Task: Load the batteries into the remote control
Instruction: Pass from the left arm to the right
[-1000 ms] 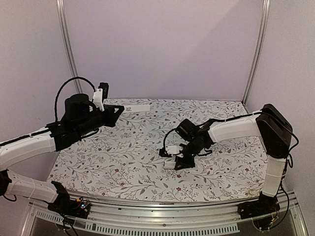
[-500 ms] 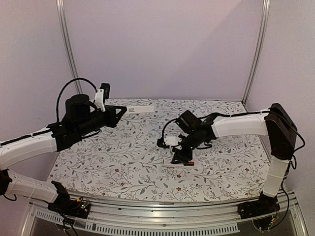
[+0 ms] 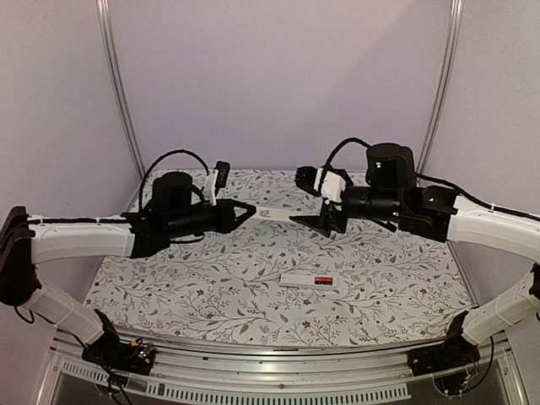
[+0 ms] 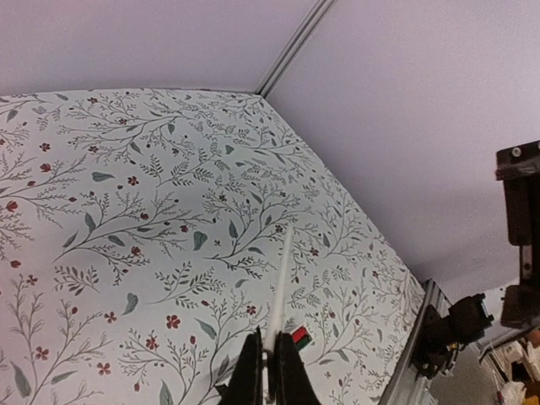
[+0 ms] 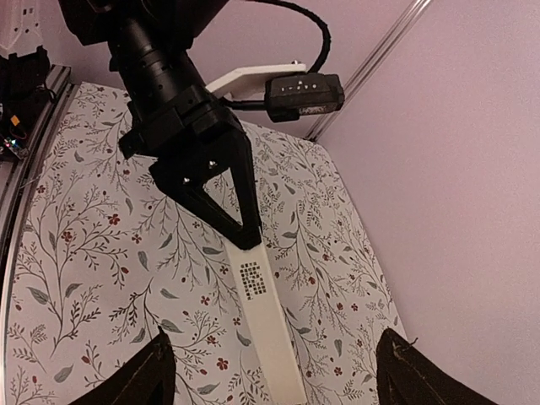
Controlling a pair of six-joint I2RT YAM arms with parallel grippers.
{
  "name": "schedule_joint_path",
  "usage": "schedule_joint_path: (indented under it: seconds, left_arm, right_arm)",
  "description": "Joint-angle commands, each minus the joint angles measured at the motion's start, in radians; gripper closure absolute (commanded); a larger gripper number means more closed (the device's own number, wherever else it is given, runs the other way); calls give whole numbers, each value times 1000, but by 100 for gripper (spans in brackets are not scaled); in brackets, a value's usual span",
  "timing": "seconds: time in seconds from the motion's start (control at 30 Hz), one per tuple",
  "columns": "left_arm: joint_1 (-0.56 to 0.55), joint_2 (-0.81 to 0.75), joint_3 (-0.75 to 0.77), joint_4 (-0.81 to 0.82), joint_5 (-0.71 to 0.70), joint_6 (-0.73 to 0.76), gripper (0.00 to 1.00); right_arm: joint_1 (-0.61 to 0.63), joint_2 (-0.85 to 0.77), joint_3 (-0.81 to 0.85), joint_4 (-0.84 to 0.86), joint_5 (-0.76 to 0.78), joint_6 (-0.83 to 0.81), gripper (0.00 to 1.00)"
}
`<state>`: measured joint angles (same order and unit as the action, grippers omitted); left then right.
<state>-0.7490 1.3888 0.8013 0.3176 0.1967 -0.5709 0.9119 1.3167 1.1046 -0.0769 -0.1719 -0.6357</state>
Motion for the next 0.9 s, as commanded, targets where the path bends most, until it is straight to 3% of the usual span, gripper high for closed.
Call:
schedule_joint_path:
  seconds: [0.0, 0.17, 0.43, 0.63, 0.87]
  left_arm:
    - [-35, 50, 50, 95, 106, -44, 100]
    - [-38, 76, 55, 127, 146, -74, 100]
    - [-39, 98, 65, 135, 186, -82, 100]
    - [-41, 115, 78, 137, 232, -83, 100]
    - [-41, 123, 79, 120, 231, -80, 100]
  right_arm:
    - [22, 110, -9, -6, 90, -18, 19]
    - [35, 178, -1, -10, 129, -41, 20]
    - [35, 223, -8, 13, 149, -61, 37]
    - [35, 241, -18, 21, 214, -74, 40]
    - [35, 229, -23, 23, 219, -82, 61]
